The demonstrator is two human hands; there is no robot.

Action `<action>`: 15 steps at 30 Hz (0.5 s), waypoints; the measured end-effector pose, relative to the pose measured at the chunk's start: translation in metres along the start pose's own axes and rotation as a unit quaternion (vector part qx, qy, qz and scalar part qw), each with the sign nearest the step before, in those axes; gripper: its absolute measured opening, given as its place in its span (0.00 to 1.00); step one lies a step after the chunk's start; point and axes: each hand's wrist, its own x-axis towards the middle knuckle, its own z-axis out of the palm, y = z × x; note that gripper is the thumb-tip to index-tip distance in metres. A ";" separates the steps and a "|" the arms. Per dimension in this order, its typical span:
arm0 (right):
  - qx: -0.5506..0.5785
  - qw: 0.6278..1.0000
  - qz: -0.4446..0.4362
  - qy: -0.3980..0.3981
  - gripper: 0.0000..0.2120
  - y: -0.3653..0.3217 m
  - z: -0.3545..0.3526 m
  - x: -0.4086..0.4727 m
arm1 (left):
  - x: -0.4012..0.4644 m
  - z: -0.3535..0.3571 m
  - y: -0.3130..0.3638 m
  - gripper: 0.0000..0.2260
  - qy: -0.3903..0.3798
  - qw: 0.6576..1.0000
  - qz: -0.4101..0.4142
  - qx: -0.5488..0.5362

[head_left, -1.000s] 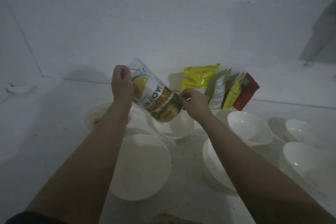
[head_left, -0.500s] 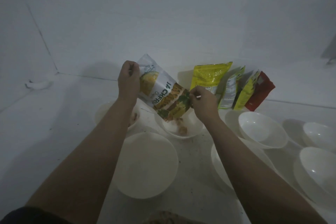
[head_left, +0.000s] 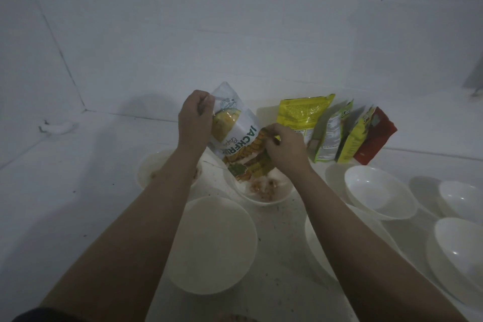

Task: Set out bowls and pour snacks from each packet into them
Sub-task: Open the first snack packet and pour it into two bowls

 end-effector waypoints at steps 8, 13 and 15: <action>0.164 0.983 -0.026 0.075 0.10 -0.033 -0.002 0.015 | -0.006 0.014 0.024 0.07 -0.034 0.993 0.103 0.055; 0.182 0.976 -0.034 0.114 0.09 -0.054 -0.004 0.032 | -0.011 0.022 0.032 0.06 -0.047 0.988 0.134 0.060; 0.193 0.973 -0.029 0.123 0.08 -0.057 -0.003 0.037 | -0.010 0.023 0.032 0.07 -0.045 0.988 0.137 0.062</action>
